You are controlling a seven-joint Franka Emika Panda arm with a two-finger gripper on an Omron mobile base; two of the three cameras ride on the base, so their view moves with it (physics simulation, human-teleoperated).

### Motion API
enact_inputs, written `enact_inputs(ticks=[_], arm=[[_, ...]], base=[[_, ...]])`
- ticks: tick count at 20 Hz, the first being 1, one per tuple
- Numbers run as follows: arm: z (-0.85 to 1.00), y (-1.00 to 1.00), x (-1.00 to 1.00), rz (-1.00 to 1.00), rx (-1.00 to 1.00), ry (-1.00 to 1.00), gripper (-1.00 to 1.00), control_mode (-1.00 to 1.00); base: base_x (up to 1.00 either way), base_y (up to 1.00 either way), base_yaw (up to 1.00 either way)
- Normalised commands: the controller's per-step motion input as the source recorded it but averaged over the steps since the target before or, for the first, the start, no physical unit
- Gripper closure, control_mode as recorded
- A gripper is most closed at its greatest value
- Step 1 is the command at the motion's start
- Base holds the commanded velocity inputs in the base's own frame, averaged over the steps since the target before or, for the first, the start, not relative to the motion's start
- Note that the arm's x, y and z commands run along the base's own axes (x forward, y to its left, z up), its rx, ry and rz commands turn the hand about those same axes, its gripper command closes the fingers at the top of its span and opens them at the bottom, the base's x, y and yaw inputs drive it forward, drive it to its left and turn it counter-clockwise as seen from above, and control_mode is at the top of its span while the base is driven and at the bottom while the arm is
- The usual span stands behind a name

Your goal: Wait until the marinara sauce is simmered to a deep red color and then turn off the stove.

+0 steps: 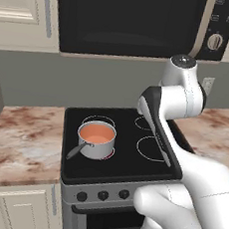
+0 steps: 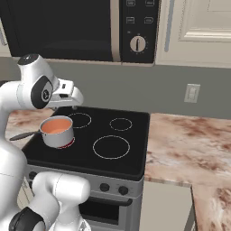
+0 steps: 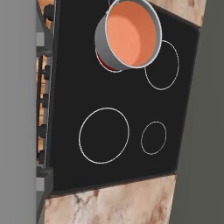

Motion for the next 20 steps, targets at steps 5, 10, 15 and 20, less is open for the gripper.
enact_inputs(ticks=[5, 10, 15, 20], arm=[[0.00, 0.00, 0.00, 0.00, 0.00, 0.00, -1.00, -1.00], [0.00, 0.00, 0.00, 0.00, 0.00, 0.00, -1.00, -1.00], [0.00, 0.00, 0.00, 0.00, 0.00, 0.00, -1.00, -1.00], [0.00, 0.00, 0.00, 0.00, 0.00, 0.00, -1.00, -1.00]], base=[[0.00, 0.00, 0.00], [0.00, 0.00, 0.00], [0.00, 0.00, 0.00], [0.00, 0.00, 0.00]])
